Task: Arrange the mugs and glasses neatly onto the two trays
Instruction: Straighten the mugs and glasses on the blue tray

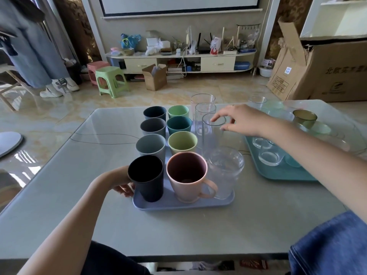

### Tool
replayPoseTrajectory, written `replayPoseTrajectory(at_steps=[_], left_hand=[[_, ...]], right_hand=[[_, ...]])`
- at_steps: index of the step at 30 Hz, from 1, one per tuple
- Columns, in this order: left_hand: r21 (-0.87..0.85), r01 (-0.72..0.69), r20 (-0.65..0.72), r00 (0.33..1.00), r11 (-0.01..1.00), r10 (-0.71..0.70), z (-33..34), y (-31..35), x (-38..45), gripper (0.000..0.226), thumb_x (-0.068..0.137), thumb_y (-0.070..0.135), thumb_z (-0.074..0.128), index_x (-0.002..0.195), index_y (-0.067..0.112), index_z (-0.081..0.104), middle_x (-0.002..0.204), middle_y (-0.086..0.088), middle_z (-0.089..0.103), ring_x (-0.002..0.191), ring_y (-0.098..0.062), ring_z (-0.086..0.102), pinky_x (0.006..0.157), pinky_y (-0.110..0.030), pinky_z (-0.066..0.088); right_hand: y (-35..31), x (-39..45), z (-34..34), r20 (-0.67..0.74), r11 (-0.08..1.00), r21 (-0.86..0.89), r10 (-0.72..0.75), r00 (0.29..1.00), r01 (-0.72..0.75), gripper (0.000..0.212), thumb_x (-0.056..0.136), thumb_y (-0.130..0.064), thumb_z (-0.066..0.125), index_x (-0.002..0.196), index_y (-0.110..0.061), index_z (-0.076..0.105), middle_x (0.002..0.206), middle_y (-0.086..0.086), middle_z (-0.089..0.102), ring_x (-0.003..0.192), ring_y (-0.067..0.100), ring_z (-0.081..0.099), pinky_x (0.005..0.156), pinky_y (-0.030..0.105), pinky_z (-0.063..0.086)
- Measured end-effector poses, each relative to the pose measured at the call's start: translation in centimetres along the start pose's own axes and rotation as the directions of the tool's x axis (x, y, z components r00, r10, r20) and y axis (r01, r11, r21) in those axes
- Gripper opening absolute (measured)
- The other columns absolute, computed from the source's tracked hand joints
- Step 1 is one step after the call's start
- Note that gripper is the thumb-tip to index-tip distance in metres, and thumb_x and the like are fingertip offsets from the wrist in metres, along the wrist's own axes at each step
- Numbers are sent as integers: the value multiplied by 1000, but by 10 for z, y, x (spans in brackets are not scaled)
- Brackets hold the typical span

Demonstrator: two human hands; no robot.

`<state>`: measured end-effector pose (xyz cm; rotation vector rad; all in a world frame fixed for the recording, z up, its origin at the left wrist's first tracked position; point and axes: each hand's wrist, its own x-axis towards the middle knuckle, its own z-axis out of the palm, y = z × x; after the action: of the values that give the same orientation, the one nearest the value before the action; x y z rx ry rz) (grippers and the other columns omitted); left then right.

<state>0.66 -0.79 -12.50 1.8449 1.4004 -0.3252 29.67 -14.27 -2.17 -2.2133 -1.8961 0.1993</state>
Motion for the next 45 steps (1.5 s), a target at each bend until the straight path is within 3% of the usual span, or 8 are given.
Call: replayPoseTrajectory(at_steps=[4,8,12,16,21,28,41,45], left_hand=[[-24,-4,14,1000,1000,5,-4,-2,9,33,80,-8,37,56,8,54,39,5,56,40,-10,50,44,-17,41],[-45,-33,92,995,998,37,-13,0,10,28,75,-10,42,58,7,56,41,4,59,39,-8,54,46,-17,44],[-75,-64,128,989,995,73,-17,-2,9,13,46,4,44,49,11,55,41,1,59,36,-9,54,48,-20,41],[-104,-59,113,991,993,70,-14,-4,11,11,49,3,44,49,10,53,39,1,57,33,-9,52,44,-19,39],[-69,-47,30,998,997,50,-13,-6,19,35,77,-9,35,54,8,54,39,1,58,32,-9,52,40,-17,39],[-32,-46,-25,999,998,45,-7,-5,15,33,75,-11,35,54,7,54,38,2,58,31,-7,52,36,-16,39],[-59,-31,8,999,998,32,-9,-6,15,28,73,-10,38,55,6,53,39,1,57,34,-8,53,38,-16,40],[-50,-43,11,999,998,44,-10,-5,15,33,75,-12,35,57,7,55,41,3,59,38,-7,55,40,-17,42]], right_hand=[[2,13,17,7,1000,-14,-24,1000,24,12,90,-18,58,99,-21,67,97,-1,66,86,17,58,79,30,46],[5,17,17,-8,998,44,-45,999,45,11,88,-13,61,95,-15,70,90,-2,67,85,14,58,76,25,39],[5,16,18,-3,994,87,-68,998,68,12,88,-11,61,93,-15,70,83,-8,65,82,9,60,74,22,39],[5,13,14,9,990,122,-79,997,77,12,88,-9,60,91,-15,70,75,-18,61,74,-6,57,67,7,35],[3,9,18,-28,990,115,-78,997,81,13,89,-10,59,93,-15,71,82,-9,64,78,4,56,70,18,37],[0,7,17,12,992,113,-54,998,52,17,90,-7,55,91,-16,70,83,-7,66,85,8,62,76,21,42],[2,6,19,-12,989,139,-52,999,54,18,89,-7,56,91,-16,72,80,-9,66,80,3,61,68,5,36],[3,8,19,7,992,110,-63,998,62,13,87,-15,63,91,-22,72,84,-9,67,79,3,58,66,11,36]])
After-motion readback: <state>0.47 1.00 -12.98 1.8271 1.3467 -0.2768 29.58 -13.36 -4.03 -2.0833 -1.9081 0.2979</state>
